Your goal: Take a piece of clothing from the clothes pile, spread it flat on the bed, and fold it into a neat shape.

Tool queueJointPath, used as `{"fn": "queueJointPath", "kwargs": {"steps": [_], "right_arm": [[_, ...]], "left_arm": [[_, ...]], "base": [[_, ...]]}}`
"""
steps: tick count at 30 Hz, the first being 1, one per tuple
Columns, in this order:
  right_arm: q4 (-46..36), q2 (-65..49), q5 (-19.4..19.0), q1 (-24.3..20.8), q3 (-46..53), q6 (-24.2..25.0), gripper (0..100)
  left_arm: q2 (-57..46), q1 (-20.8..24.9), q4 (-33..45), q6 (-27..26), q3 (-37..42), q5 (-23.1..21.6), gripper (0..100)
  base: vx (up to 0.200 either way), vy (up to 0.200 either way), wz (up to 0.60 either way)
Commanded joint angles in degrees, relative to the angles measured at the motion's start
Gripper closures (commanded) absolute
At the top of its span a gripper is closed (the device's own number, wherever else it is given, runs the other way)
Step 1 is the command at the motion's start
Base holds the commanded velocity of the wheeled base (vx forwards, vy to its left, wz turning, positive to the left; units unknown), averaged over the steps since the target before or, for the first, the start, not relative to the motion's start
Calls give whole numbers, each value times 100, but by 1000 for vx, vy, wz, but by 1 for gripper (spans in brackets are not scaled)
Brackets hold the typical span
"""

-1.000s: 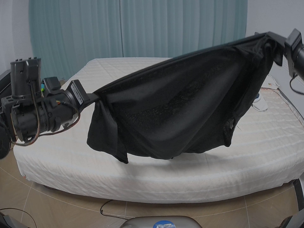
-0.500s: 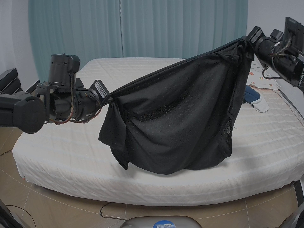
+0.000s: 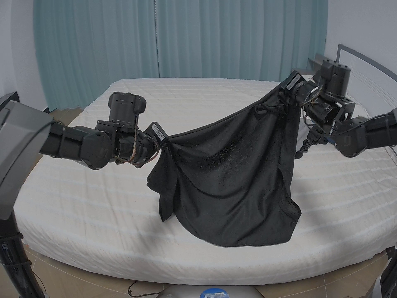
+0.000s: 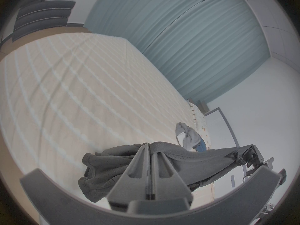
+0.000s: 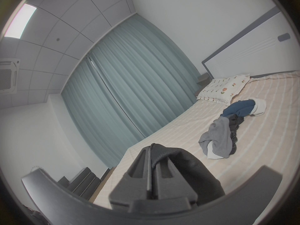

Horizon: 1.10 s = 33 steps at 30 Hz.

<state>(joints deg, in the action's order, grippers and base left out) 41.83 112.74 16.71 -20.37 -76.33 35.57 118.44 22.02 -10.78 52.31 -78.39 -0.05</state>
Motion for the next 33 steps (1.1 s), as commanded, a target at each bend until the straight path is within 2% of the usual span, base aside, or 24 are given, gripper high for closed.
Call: {"fn": "queueJointPath", "kwargs": {"steps": [1, 7, 13, 14, 16, 17, 25, 26, 29, 31, 32, 33], "right_arm": [[695, 1303, 69, 16, -67, 2, 100], [977, 2182, 95, 33, -67, 11, 100], [1047, 2701, 113, 130, -75, 11, 100], [1047, 2789, 113, 147, -84, 2, 0], [1038, 2956, 113, 147, -93, 2, 0], [1038, 3079, 122, 147, -102, 2, 0], [1029, 3509, 157, 402, -172, 2, 0], [1029, 3509, 218, 534, -216, 11, 0], [1038, 3465, 253, 780, -234, 46, 0], [1029, 3430, 253, 842, -242, 196, 0], [977, 3334, 201, 912, -242, 547, 0], [968, 3325, 201, 912, -242, 565, 0]], "left_arm": [[1128, -22, -30, 341, -502, 5, 100], [1700, -22, -39, 579, -810, 5, 100], [2042, -13, -232, 596, -845, -4, 100], [2139, -13, -302, 596, -907, 5, 100], [2244, -13, -320, 605, -986, 5, 100], [2350, -13, -320, 596, -1047, 14, 0], [2570, -127, -320, 570, -1390, 330, 0], [2570, -233, -337, 570, -1469, 567, 0], [2552, -426, -320, 596, -1689, 822, 0], [2535, -488, -302, 658, -1689, 822, 0], [2508, -523, -285, 710, -1654, 778, 0], [2508, -523, -285, 710, -1654, 778, 0]], "base": [[0, 0, 0], [0, 0, 0], [0, 0, 0], [0, 0, 0], [0, 0, 0], [0, 0, 0], [0, 0, 0], [0, 0, 0], [0, 0, 0], [0, 0, 0], [0, 0, 0], [0, 0, 0]]}}
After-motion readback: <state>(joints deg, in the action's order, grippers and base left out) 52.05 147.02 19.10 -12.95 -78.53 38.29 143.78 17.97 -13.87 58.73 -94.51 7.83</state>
